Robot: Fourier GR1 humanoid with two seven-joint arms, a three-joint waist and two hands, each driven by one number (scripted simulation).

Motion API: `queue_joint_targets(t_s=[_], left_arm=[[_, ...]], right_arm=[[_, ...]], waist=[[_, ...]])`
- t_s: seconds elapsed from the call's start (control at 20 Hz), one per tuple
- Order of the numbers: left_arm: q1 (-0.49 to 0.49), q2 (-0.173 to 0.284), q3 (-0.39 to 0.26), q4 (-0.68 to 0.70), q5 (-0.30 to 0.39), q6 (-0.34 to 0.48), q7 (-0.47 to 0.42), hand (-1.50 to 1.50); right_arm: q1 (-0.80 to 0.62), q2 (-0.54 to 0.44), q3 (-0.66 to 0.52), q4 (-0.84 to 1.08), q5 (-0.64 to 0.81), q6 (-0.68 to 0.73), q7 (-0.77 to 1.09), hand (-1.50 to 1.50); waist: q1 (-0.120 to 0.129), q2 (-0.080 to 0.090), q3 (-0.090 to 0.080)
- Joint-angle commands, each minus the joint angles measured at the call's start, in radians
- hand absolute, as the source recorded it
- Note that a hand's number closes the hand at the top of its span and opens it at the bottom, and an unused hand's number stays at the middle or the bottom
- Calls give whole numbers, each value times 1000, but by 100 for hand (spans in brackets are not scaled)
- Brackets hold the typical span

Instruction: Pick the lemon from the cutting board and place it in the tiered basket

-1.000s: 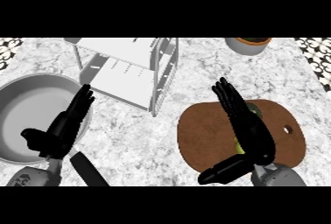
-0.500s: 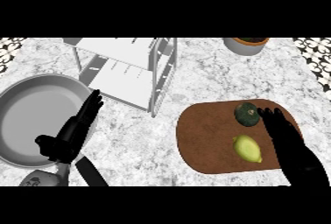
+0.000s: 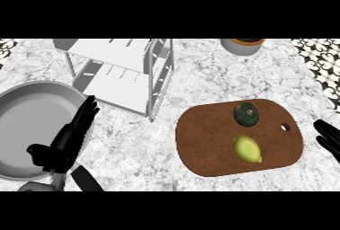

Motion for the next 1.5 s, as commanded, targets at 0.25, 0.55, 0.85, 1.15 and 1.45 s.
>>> queue_joint_targets(t_s=[0.25,0.55,0.85,1.15,1.45], left_arm=[[-38,-41,-2,86,-8,-40,-18,0],[-76,-74,2,134,-40,-69,-24,0],[-96,-84,7,107,-50,-72,20,0],[-53,-119,4,135,-88,-79,-27,0],[-85,-142,33,146,-108,-92,-21,0]], right_arm=[[319,-42,3,-369,324,-26,269,-150],[371,94,56,-343,473,-56,286,-150],[280,205,146,-237,655,-103,411,-150],[253,276,207,-175,707,-56,460,-150],[72,319,195,-115,681,33,487,-150]], waist=[[33,16,-6],[58,20,-4],[71,22,-4],[71,21,-4],[75,22,-4]])
